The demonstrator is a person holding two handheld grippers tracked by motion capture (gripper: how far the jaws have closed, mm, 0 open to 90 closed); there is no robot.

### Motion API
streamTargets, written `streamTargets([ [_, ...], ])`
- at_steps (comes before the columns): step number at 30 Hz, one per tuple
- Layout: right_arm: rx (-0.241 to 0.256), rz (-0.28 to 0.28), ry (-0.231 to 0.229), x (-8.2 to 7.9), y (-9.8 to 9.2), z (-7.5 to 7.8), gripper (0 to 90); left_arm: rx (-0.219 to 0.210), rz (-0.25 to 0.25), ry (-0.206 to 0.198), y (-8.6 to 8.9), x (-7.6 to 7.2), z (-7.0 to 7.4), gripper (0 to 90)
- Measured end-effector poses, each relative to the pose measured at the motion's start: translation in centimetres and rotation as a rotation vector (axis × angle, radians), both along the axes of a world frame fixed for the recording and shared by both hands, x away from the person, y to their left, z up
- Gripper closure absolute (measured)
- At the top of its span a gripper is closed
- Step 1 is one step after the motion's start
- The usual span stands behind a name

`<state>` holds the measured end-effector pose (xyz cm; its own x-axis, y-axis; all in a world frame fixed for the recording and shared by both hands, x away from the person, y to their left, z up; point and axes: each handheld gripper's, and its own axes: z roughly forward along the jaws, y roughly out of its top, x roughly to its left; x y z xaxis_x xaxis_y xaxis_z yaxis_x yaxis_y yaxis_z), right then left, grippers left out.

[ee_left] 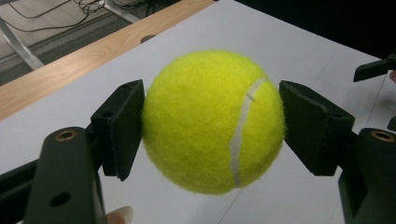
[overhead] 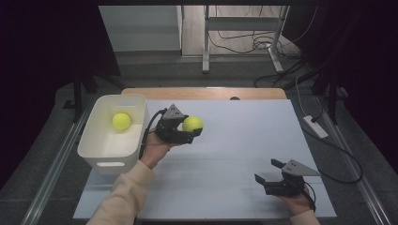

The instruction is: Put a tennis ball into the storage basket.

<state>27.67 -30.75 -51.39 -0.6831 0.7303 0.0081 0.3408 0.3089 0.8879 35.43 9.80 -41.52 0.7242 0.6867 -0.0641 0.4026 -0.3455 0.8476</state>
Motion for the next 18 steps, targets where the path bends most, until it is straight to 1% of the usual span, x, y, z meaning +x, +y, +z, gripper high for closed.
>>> streamTargets([
  [18,0.001,-0.001,-0.002,0.0,0.0,0.0,9.7,-0.021,0.012,-0.021,1.0,-0.7,0.7,27.0],
])
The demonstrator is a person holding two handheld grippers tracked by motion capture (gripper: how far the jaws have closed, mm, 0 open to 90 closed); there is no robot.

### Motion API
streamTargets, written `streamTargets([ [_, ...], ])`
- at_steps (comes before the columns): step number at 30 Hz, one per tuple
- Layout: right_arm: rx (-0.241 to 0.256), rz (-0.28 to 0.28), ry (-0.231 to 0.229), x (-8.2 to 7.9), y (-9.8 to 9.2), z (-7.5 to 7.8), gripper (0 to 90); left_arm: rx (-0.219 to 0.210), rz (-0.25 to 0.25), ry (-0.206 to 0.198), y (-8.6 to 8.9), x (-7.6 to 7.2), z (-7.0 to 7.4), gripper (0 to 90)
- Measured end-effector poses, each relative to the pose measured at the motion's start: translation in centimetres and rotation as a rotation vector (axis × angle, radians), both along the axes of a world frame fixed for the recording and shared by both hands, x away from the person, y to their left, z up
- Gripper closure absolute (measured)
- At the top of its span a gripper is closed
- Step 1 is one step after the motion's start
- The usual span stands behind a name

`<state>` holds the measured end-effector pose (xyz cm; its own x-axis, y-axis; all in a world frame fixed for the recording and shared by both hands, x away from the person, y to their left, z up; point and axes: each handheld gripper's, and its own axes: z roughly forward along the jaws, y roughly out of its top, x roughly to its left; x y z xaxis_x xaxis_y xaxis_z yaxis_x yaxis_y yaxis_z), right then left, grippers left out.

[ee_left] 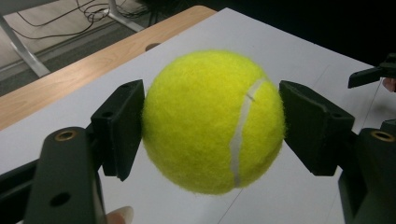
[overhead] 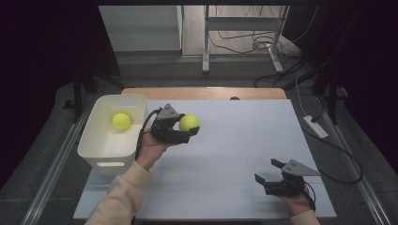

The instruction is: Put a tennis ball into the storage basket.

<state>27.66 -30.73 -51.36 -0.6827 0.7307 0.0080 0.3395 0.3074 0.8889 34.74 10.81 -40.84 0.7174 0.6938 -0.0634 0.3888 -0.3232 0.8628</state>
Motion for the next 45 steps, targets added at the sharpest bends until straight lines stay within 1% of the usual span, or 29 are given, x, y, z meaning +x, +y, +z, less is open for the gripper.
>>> streamTargets([
  [28,0.002,0.001,0.001,0.0,0.0,0.0,9.7,-0.025,0.026,-0.039,2.0,-1.2,1.2,27.0],
  [39,0.001,-0.006,0.000,0.0,0.0,0.0,9.8,-0.034,0.040,-0.064,2.8,-1.8,2.2,27.1],
  [45,0.003,-0.007,-0.002,0.0,0.0,0.0,9.8,-0.037,0.047,-0.070,3.3,-2.0,2.5,27.0],
])
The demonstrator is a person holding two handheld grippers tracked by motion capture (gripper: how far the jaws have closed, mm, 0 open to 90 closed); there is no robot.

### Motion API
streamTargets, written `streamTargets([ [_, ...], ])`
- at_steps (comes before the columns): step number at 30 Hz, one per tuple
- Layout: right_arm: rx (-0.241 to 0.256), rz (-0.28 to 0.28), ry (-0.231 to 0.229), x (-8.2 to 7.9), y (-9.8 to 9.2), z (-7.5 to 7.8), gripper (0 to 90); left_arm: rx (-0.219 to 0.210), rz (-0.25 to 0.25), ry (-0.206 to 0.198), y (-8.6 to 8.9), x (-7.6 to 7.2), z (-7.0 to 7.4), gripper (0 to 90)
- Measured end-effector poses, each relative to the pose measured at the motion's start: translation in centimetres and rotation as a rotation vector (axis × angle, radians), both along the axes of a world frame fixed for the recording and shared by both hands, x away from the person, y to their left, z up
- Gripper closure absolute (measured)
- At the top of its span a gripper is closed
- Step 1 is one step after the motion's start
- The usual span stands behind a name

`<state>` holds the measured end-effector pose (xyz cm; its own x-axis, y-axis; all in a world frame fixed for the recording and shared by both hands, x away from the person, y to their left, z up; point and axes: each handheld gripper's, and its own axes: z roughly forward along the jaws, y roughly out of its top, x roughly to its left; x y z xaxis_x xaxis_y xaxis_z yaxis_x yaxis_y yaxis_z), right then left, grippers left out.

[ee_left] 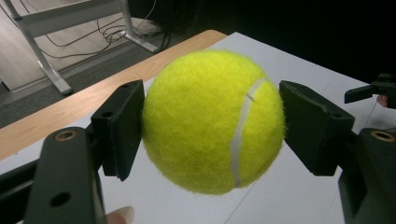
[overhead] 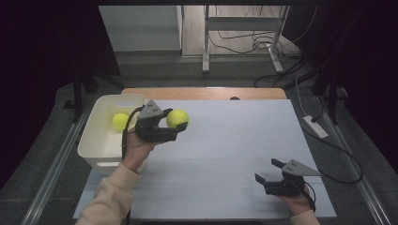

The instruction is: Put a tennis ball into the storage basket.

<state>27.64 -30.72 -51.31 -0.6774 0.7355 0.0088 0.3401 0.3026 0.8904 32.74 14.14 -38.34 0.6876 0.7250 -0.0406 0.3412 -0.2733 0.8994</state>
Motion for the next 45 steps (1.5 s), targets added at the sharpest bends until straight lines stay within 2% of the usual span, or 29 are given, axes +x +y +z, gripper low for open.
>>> streamTargets([
  [45,-0.003,-0.002,-0.003,0.0,0.0,0.0,9.8,-0.019,0.091,-0.031,4.3,-1.0,0.9,27.0],
])
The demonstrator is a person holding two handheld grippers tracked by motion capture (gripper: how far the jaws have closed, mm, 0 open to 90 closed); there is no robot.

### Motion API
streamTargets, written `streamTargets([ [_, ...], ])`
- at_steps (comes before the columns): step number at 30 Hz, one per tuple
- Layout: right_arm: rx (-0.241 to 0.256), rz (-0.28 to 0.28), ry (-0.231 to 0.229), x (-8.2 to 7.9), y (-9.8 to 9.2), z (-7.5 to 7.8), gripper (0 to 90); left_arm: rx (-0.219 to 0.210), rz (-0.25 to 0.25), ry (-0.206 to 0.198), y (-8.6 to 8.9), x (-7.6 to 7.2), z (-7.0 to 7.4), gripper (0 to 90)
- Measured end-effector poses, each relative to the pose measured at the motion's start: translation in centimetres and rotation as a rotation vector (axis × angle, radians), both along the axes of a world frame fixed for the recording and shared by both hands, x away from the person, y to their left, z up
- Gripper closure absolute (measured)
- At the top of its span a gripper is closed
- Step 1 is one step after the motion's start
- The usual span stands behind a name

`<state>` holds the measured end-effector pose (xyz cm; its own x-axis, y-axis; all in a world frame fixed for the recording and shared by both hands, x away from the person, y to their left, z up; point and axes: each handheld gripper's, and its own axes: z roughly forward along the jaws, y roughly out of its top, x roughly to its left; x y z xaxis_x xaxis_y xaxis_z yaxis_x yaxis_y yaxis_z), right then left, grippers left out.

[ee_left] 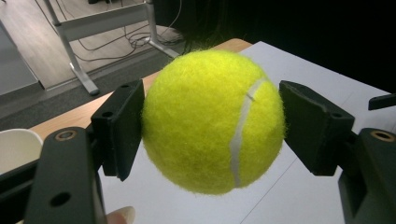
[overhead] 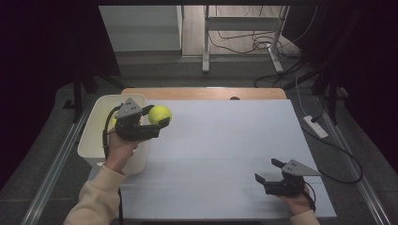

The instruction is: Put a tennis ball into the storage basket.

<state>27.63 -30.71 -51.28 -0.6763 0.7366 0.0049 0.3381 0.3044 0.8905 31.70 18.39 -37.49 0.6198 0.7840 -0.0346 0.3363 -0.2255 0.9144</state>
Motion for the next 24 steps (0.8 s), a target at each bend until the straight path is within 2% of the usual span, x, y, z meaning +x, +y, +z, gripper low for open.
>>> streamTargets([
  [10,0.001,0.000,-0.001,0.0,0.0,0.0,9.8,0.003,0.022,0.000,0.9,-0.2,-0.2,27.0],
  [24,0.004,0.000,0.000,0.0,0.1,0.0,9.8,0.003,0.083,0.005,2.8,-0.2,-0.5,27.1],
])
